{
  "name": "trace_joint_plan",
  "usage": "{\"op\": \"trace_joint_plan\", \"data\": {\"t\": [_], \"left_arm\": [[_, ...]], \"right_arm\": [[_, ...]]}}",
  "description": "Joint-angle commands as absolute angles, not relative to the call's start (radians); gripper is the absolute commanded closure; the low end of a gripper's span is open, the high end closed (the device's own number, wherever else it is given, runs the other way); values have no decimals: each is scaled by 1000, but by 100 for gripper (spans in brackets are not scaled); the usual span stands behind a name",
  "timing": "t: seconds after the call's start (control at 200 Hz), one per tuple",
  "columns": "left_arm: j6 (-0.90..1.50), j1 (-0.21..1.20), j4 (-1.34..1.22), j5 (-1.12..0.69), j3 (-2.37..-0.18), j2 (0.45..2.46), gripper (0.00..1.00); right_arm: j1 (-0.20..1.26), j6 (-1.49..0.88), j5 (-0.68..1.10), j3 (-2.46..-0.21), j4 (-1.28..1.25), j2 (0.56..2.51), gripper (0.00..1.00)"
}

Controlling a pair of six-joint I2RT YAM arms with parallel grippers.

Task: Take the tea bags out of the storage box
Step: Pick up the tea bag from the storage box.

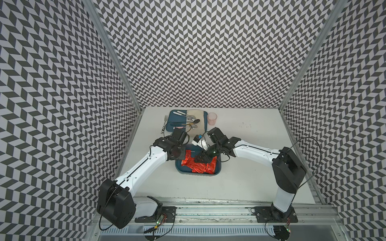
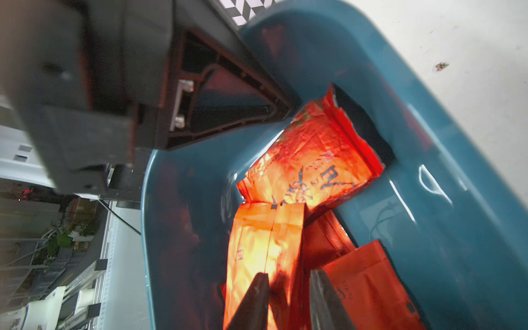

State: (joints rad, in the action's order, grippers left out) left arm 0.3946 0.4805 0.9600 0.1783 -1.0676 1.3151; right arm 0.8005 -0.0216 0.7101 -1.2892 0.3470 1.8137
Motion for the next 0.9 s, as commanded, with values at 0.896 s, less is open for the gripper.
{"op": "trace_joint_plan", "data": {"t": [0.896], "left_arm": [[411,476,919,176,-1060,1318,100]], "right_arm": [[822,-4,691,-1328,368,1776,100]]}}
